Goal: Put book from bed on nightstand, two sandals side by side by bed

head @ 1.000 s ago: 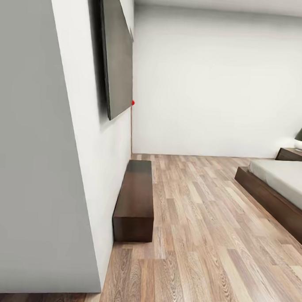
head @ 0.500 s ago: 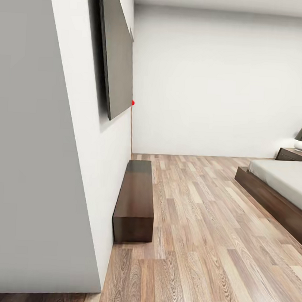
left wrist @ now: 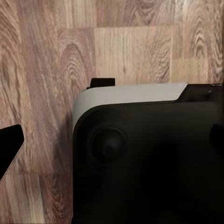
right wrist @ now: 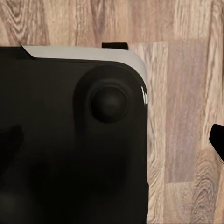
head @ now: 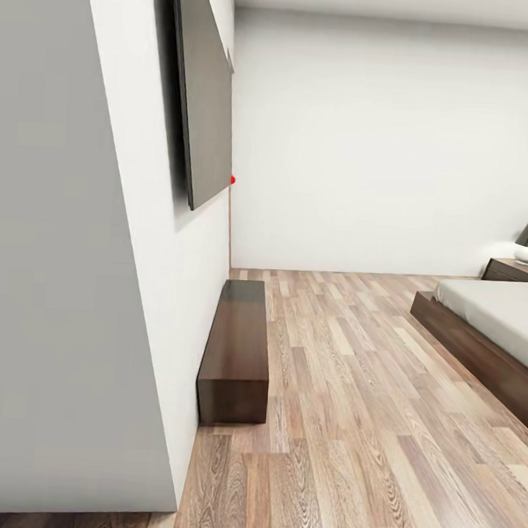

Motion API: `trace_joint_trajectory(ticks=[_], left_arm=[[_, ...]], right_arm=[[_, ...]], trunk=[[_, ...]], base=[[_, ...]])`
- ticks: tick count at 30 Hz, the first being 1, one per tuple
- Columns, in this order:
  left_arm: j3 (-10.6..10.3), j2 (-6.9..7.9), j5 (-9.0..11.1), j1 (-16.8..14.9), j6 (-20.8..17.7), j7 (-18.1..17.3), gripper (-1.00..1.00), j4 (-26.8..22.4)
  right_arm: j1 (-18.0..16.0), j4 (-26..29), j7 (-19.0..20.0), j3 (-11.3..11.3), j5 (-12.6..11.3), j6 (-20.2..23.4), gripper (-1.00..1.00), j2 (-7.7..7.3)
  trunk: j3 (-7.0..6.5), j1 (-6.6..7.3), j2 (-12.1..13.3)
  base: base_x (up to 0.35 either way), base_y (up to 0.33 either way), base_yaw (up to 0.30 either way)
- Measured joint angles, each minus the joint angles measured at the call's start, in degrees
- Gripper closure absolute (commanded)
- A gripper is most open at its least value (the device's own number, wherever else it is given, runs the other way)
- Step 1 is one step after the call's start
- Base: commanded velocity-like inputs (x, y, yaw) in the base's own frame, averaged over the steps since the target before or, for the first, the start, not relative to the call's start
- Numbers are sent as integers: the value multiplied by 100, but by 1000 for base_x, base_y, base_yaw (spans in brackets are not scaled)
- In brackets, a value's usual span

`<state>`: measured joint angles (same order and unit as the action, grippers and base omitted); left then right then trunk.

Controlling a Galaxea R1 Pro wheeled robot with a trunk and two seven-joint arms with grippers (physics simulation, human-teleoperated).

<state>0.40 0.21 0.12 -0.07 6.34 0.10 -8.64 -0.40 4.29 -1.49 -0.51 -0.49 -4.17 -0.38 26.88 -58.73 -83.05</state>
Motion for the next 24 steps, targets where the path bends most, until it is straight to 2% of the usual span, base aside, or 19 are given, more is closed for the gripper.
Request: trace_joint_trajectory(ticks=[8, 9, 10, 11, 12, 13, 14, 15, 16, 20, 24], left_arm=[[-11, -55, 17, -10, 255, 0, -100, -260], [-15, -105, 19, -17, 684, -1, -100, -590], [-14, -136, 19, -24, 727, 0, -100, -1430], [-17, -180, 19, -40, 817, 2, -100, -2576], [-16, -194, 19, -43, 867, 2, -100, -2859], [-15, -205, 20, -41, 908, 3, -100, -2851], [-16, -220, 15, -45, 968, 4, -100, -2871], [-11, -236, 9, -49, 1033, 4, -100, -2890], [-7, -241, 9, -50, 1051, 3, -100, -2891], [1, -246, 16, -51, 1072, 5, -100, -2892], [10, -241, 24, -51, 1082, 6, -100, -2888]], right_arm=[[-32, 259, -21, -46, -12, -256, -100, -16], [-34, 576, -24, -71, -22, -705, -100, -21], [-35, 1483, -25, -93, -37, -716, -100, -29], [-45, 1872, -18, -213, -155, -711, -100, -79], [-42, 1876, -16, -297, -252, -710, -100, -110], [-42, 1885, -15, -378, -351, -710, -100, -136], [-43, 1898, -14, -519, -551, -711, -100, -174], [-44, 1912, -5, -677, -916, -718, -100, -227], [-45, 1915, -1, -719, -1037, -718, -100, -246], [-45, 1914, 14, -774, -1186, -737, -100, -252], [-45, 1914, 29, -789, -1223, -766, -100, -256]], trunk=[[0, 0, 0], [1, 0, 0], [0, 0, 0], [-3, 0, 1], [-2, 0, 0], [-1, 0, 0], [-1, 0, 0], [-1, 0, 0], [-1, 0, 0], [-1, 0, 0], [-1, 0, 0]], base=[[0, 0, 0], [0, 0, 0], [0, 0, 0], [0, 0, 0], [0, 0, 0], [0, 0, 0], [0, 0, 0], [0, 0, 0], [0, 0, 0], [0, 0, 0], [0, 0, 0]])
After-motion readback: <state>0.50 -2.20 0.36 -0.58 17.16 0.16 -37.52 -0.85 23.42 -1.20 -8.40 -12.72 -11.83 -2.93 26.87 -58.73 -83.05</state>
